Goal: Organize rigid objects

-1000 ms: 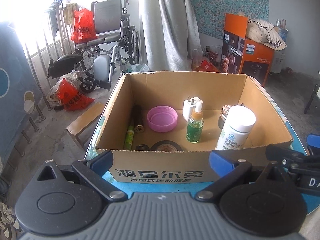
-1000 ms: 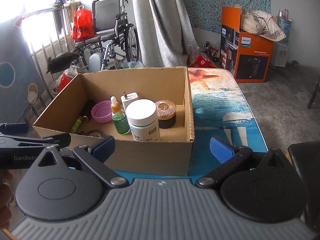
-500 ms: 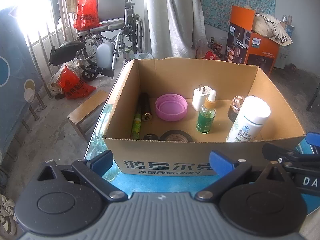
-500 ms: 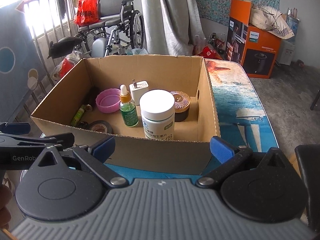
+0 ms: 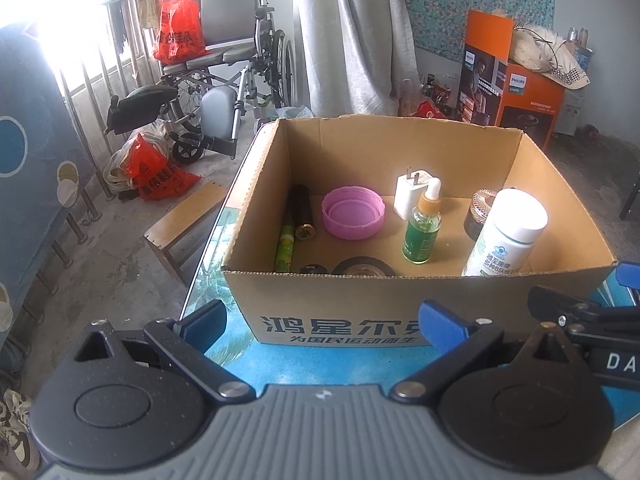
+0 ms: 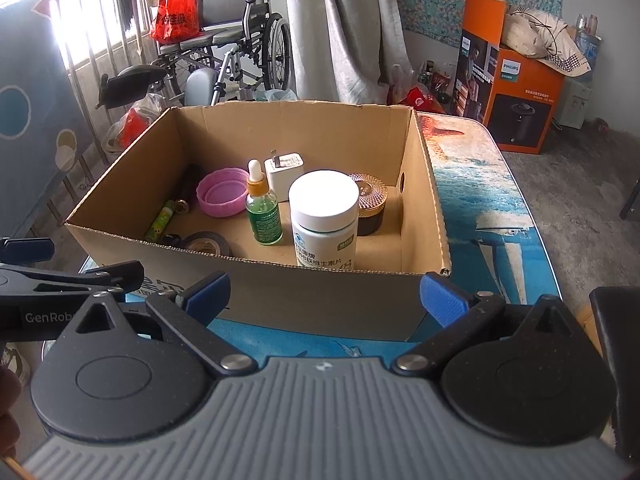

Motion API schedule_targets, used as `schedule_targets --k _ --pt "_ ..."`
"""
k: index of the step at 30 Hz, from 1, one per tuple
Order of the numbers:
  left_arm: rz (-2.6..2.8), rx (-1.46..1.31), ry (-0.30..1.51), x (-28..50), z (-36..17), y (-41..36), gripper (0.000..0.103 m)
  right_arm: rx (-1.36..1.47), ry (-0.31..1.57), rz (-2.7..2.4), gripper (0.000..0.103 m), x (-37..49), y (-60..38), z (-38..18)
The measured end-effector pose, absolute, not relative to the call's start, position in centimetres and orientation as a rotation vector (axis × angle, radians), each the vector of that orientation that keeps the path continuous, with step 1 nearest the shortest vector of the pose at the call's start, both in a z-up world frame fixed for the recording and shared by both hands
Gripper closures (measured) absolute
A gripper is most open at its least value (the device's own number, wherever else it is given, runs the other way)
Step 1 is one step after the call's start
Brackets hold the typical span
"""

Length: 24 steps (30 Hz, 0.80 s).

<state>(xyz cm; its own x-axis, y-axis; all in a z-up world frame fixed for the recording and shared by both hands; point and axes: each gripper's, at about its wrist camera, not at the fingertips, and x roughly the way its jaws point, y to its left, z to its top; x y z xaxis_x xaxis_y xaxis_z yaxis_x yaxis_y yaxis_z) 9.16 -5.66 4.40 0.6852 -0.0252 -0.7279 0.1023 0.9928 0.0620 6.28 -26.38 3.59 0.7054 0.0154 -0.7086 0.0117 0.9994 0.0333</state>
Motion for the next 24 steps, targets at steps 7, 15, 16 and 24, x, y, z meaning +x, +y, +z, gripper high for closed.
schedule_targets --k 7,15,16,24 --pt "-0.074 0.096 0.816 9.17 4.45 -5.65 0.000 0.040 0.789 0.001 0.001 6.05 -26.39 3.81" --pt "-0.079 0.091 0.821 9.23 4.43 -5.56 0.000 0.039 0.789 0.001 0.001 5.99 -26.47 3.91" --pt "-0.080 0.092 0.821 9.22 4.43 -5.56 0.000 0.040 0.789 0.001 0.001 5.99 -26.47 3.92" --pt "-0.081 0.091 0.824 9.30 4.39 -5.60 0.000 0.042 0.791 -0.001 0.001 5.97 -26.51 3.97"
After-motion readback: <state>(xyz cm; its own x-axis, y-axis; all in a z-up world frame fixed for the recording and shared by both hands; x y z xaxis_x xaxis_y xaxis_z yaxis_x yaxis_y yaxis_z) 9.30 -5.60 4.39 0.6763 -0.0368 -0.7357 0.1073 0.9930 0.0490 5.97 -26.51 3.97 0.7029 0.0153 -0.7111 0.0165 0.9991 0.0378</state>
